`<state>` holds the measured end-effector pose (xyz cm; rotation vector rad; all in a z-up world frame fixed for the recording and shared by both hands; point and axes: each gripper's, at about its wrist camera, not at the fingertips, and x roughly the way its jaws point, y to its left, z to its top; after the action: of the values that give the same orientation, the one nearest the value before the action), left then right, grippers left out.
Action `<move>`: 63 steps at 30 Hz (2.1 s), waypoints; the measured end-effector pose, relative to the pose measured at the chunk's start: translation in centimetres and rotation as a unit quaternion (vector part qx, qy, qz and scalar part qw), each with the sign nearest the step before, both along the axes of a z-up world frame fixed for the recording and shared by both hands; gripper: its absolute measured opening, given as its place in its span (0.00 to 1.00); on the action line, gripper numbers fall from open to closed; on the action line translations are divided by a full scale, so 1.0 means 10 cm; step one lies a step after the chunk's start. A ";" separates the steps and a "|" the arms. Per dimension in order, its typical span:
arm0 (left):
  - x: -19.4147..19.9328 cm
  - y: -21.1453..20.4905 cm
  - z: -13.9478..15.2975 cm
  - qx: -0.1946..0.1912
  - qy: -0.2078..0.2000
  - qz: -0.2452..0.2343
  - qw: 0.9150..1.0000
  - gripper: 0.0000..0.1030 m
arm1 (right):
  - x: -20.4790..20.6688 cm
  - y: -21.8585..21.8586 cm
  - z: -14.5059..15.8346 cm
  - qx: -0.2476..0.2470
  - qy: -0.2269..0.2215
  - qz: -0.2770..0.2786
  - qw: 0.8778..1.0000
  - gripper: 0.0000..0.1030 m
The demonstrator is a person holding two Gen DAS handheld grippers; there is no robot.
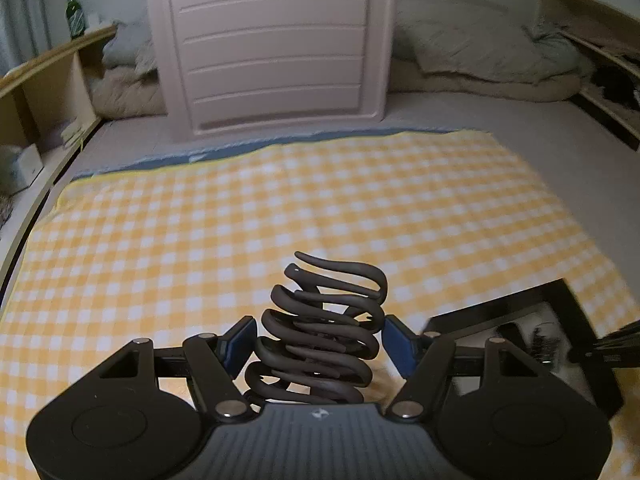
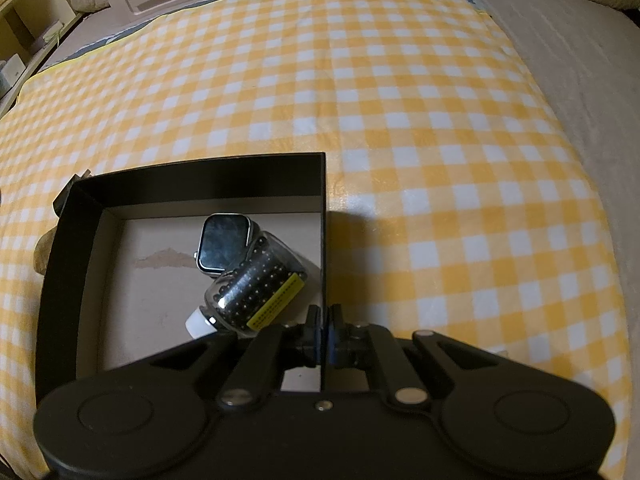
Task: Organize rigid objects
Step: 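Carry the coiled organizer into the black box and open the left gripper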
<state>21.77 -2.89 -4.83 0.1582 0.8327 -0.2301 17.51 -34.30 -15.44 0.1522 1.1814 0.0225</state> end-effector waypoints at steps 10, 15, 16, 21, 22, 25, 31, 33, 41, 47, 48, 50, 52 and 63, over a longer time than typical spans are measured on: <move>-0.43 -0.63 0.14 0.004 -0.041 -0.170 0.985 0.67 | 0.00 0.01 -0.01 -0.001 0.000 0.000 1.000 0.04; -0.66 -1.00 0.02 0.020 -0.029 -0.273 0.961 0.67 | 0.00 0.02 0.00 0.000 0.000 0.000 1.000 0.04; -0.68 -1.03 -0.03 0.021 -0.021 -0.293 0.956 0.67 | 0.00 0.02 0.00 0.000 0.000 0.000 1.000 0.04; -0.78 -1.22 -0.27 0.040 0.012 -0.371 0.928 0.67 | -0.01 0.03 -0.03 -0.002 0.000 0.002 1.000 0.04; -0.79 -1.25 -0.32 0.044 0.019 -0.382 0.923 0.67 | -0.01 0.03 -0.03 -0.002 -0.001 0.002 1.000 0.04; -0.78 -1.28 -0.46 0.053 0.039 -0.403 0.913 0.67 | -0.01 0.03 -0.03 -0.002 0.000 0.002 1.000 0.04; -0.71 -1.23 -0.62 0.058 0.073 -0.431 0.898 0.67 | -0.01 0.04 -0.03 -0.002 0.000 0.002 1.000 0.04; -0.67 -1.21 -0.63 0.051 0.081 -0.432 0.897 0.67 | -0.01 0.05 -0.04 -0.003 0.000 0.003 1.000 0.04; -0.54 -1.19 -0.68 0.041 0.120 -0.411 0.903 0.69 | -0.01 0.08 -0.07 -0.004 0.000 0.004 1.000 0.04; -0.48 -1.17 -0.69 0.036 0.132 -0.389 0.911 0.81 | -0.01 0.09 -0.07 -0.004 0.000 0.005 1.000 0.05; -0.46 -1.15 -0.69 0.032 0.136 -0.385 0.912 0.82 | -0.01 0.08 -0.07 -0.004 0.000 0.004 1.000 0.05; -0.43 -1.12 -0.68 0.021 0.145 -0.378 0.914 0.82 | -0.01 0.09 -0.07 -0.004 0.000 0.004 1.000 0.05; -0.42 -1.11 -0.67 0.017 0.146 -0.376 0.915 0.82 | -0.01 0.08 -0.07 -0.004 0.000 0.004 1.000 0.05; -0.47 -1.10 -0.49 -0.004 0.135 -0.353 0.926 0.82 | -0.01 0.10 -0.07 -0.004 0.000 0.004 1.000 0.05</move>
<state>17.04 -13.85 -9.71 0.4252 1.0253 -0.9512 17.44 -33.29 -16.14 0.1395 1.1821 0.0252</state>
